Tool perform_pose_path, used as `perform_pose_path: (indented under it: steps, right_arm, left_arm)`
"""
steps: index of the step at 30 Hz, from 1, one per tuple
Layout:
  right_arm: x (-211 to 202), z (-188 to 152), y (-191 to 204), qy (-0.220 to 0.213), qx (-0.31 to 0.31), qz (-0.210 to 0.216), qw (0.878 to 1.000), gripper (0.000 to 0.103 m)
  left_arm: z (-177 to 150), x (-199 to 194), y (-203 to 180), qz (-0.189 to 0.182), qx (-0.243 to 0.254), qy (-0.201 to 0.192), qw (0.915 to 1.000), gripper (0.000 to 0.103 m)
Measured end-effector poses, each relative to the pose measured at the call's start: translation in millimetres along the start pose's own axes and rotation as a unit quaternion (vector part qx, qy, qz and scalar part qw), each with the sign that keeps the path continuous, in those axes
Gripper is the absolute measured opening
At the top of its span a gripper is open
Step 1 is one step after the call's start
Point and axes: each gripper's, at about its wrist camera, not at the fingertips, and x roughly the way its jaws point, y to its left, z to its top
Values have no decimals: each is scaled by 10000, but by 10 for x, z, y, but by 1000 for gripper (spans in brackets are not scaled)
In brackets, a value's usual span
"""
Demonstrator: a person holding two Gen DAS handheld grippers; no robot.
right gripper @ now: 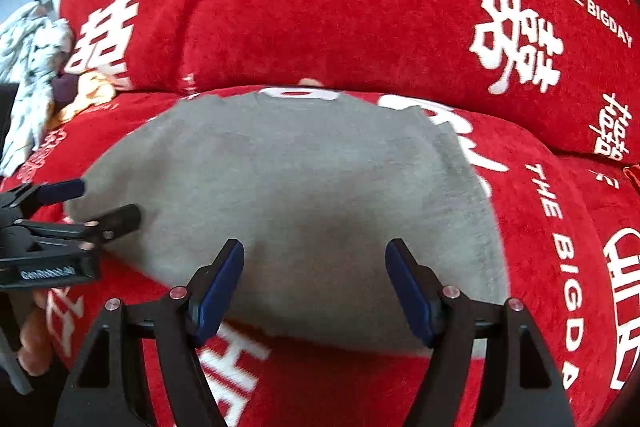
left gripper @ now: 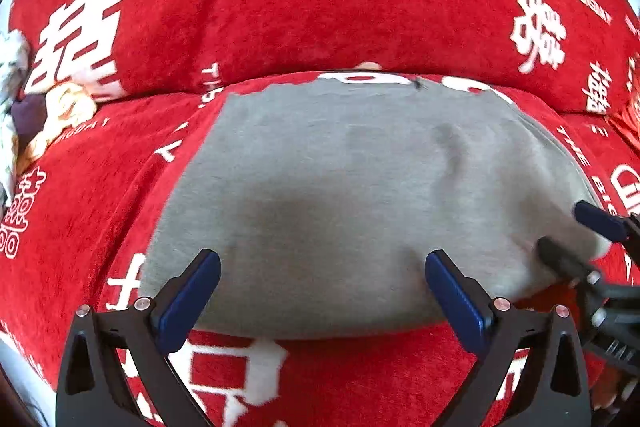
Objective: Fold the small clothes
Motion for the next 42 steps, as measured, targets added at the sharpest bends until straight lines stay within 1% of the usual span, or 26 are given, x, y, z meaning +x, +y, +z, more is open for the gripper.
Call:
perform_pose_path:
  steps: [3, 7, 10, 12, 13, 15, 18, 19, 23, 25, 27, 30, 32, 33, 34, 35, 36, 37, 38, 40, 42]
  right_arm:
    - [76, -94, 39, 105, -151, -116, 9998, 76]
    - [75, -187, -62, 80, -120, -16, 9999, 78]
    - [19, -227, -98, 143, -183, -17, 9997, 78]
    - [-77, -226, -159, 108, 12, 39, 9999, 78]
    - [-139, -228, -231, 15, 204, 138, 9997, 79]
    - [-171, -237, -375, -41, 511, 229, 9984, 79]
    - [-78, -287, -493, 122, 624, 139, 9979, 78]
    - [-84, -310, -519, 52, 592, 194, 9980, 78]
    - [-151, -292, -544, 74, 572, 133, 9982, 78]
    - [-254, -258, -640, -60, 809, 180, 9965, 79]
    - [-304, -196, -758, -180, 1046, 215, 9941, 79]
    - [-267, -34, -893, -196, 1277, 252, 9913, 79]
    - [-205, 79, -931, -203, 1385, 514, 9888, 79]
    - [-149, 124, -946, -163, 1416, 733, 9871, 79]
    - [-73, 153, -968, -94, 1457, 866, 9855, 79]
    - [-4, 158, -994, -16, 1495, 830, 9853, 79]
    - [109, 138, -1057, 169, 1577, 664, 9851, 79]
    - [179, 113, -1115, 301, 1638, 553, 9845, 79]
    - [231, 80, -1183, 386, 1727, 549, 9827, 75]
    - [168, 45, -1263, 233, 1858, 713, 9797, 74]
    - [80, 97, -1226, 92, 1722, 558, 9834, 74]
  left_arm:
    - [-73, 97, -62, 203, 153, 103, 9996, 102]
    - [-127, 122, 27, 22, -58, 145, 9999, 102]
    - [-131, 106, 25, 45, -49, 135, 9999, 102]
    - [-133, 88, 28, 52, -55, 132, 9999, 102]
    - [-136, 84, 37, 42, -62, 131, 9999, 102]
    - [-146, 89, 45, 21, -78, 128, 9999, 102]
    - [-160, 92, 49, 13, -83, 110, 9999, 102]
    - [-164, 91, 49, 16, -73, 105, 9999, 102]
    - [-163, 45, 96, -19, -104, 162, 9998, 102]
    - [-127, -47, 185, -75, -279, 108, 9995, 102]
    - [-43, -120, 313, -122, -556, 4, 9984, 102]
    - [84, -60, 369, -140, -682, 104, 9975, 102]
    - [118, 22, 323, -66, -559, 149, 9983, 102]
    - [109, 91, 298, 39, -495, 218, 9985, 102]
    - [81, 166, 287, 131, -458, 313, 9984, 102]
    - [33, 259, 292, 199, -450, 449, 9978, 102]
    - [-20, 304, 323, 130, -508, 468, 9975, 102]
    - [-55, 283, 362, 40, -578, 352, 9977, 102]
    - [-77, 248, 394, 10, -600, 307, 9977, 102]
    - [-65, 181, 449, -25, -642, 318, 9974, 102]
    - [17, 108, 528, 59, -718, 199, 9972, 102]
